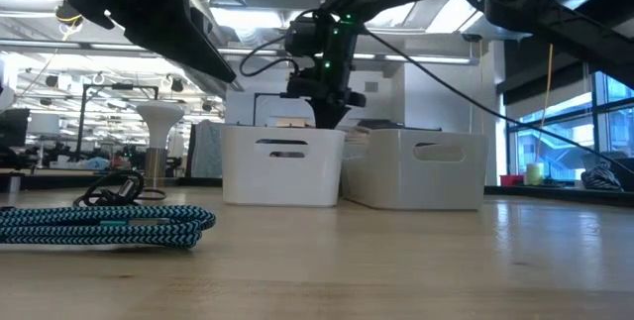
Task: Pick & Place USB Port
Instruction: Put the brown HDMI cable into the black bin, then put the blue patterned charger cable into the white bin
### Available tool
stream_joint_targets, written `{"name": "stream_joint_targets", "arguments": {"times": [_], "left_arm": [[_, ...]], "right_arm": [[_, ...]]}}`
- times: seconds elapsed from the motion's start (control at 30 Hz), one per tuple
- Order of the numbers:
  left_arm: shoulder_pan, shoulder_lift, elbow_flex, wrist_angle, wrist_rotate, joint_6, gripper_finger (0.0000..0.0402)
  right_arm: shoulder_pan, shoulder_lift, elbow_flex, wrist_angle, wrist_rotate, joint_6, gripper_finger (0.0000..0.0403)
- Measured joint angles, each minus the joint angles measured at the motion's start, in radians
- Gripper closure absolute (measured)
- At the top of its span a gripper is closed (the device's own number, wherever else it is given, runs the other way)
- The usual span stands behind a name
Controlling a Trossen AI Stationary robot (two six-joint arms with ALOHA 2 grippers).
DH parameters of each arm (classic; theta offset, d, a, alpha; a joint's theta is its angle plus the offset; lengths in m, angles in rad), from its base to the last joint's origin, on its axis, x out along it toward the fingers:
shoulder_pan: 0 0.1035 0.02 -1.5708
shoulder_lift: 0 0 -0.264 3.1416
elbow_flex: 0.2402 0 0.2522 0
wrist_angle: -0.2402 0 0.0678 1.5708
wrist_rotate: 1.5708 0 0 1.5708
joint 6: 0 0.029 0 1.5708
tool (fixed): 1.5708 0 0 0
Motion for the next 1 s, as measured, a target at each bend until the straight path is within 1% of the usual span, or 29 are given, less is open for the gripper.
{"name": "stream_joint_targets", "arguments": {"times": [0.1,0.2,0.27,0.37,0.5,0.57,0.67,0.77,0.87,1.0], "left_arm": [[0.0,0.0,0.0,0.0,0.0,0.0,0.0258],[0.0,0.0,0.0,0.0,0.0,0.0,0.0258],[0.0,0.0,0.0,0.0,0.0,0.0,0.0258],[0.0,0.0,0.0,0.0,0.001,0.0,0.0258],[0.0,0.0,0.0,0.0,0.001,0.005,0.0258],[0.0,0.0,0.0,-0.001,0.001,0.007,0.0258],[0.0,0.0,0.0,-0.001,0.001,0.007,0.0258],[-0.002,0.0,0.0,-0.002,0.008,-0.005,0.0258],[-0.008,0.0,0.0,-0.004,0.039,-0.056,0.0258],[-0.022,0.0,0.0,-0.035,0.091,-0.146,0.0258]], "right_arm": [[0.0,0.001,0.0,0.02,0.001,-0.015,0.0312],[0.003,0.001,0.0,0.022,0.001,-0.026,0.0275],[0.003,0.001,0.0,0.01,0.005,-0.026,0.0257],[0.006,-0.01,0.01,-0.021,0.05,-0.03,0.0241],[0.03,-0.066,0.013,-0.011,0.193,-0.056,0.0236],[0.049,-0.1,0.014,-0.007,0.233,-0.067,0.0236],[0.074,-0.155,0.014,-0.013,0.244,-0.067,0.0236],[0.097,-0.215,0.014,-0.061,0.247,-0.042,0.0241],[0.128,-0.271,0.01,-0.14,0.287,0.002,0.0246],[0.183,-0.319,0.007,-0.271,0.297,0.064,0.0252]]}}
